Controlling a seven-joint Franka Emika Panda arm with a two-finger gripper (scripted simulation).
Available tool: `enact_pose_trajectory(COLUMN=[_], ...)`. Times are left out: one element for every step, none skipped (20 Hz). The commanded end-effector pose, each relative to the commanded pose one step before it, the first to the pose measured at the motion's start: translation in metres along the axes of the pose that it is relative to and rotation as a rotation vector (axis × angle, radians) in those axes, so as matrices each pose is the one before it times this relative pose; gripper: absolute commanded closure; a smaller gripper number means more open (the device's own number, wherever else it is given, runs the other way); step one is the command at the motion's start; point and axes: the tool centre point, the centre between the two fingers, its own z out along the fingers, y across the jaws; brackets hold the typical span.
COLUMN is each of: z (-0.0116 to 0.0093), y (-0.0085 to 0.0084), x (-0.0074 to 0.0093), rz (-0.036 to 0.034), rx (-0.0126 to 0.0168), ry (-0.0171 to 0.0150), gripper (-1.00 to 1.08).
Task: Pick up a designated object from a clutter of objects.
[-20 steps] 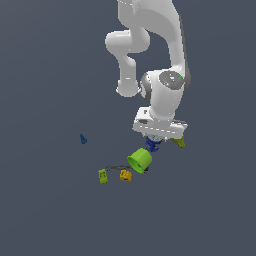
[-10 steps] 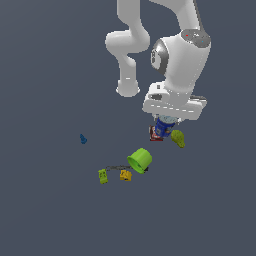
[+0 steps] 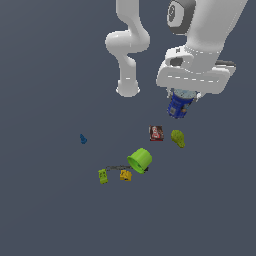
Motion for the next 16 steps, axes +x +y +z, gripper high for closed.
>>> enact_pose_trajectory(z=[-0.02241,-0.00701,-0.00648,-0.00603,-0.00553,-0.00503,-0.00452,-0.00401,-0.00349,-0.00305,-0.00246,-0.00195,-0.00144,-0.00094,-0.00047,-0.00013], y=[-0.00674,-0.00239,-0.00201,-0.00210,-0.00194,-0.00178,-0.00162,-0.00146,-0.00130,-0.00077,-0.00099,-0.00084,-0.00068,-0.00051,-0.00032,-0.00010], x=[-0.00539,-0.00174,-0.00137,-0.00143,-0.00130,-0.00117,-0.00103,-0.00089,-0.00074,-0.00036,-0.00044,-0.00028,-0.00014,-0.00001,0.00006,0.00004], rz=[0.00051,0.00000,0.00017,0.00000,0.00000,0.00000,0.00000,0.00000,0.00000,0.00056,0.00000,0.00000,0.00000,0.00000,0.00000,0.00000], rx=[0.00134,0.00000,0.00049,0.00000,0.00000,0.00000,0.00000,0.00000,0.00000,0.00038,0.00000,0.00000,0.00000,0.00000,0.00000,0.00000], ry=[0.00230,0.00000,-0.00046,0.00000,0.00000,0.00000,0.00000,0.00000,0.00000,-0.00013,0.00000,0.00000,0.00000,0.00000,0.00000,0.00000], gripper=[1.08,1.08,1.08,1.08,1.08,1.08,1.08,1.08,1.08,1.08,1.08,1.08,1.08,1.08,1.08,1.08])
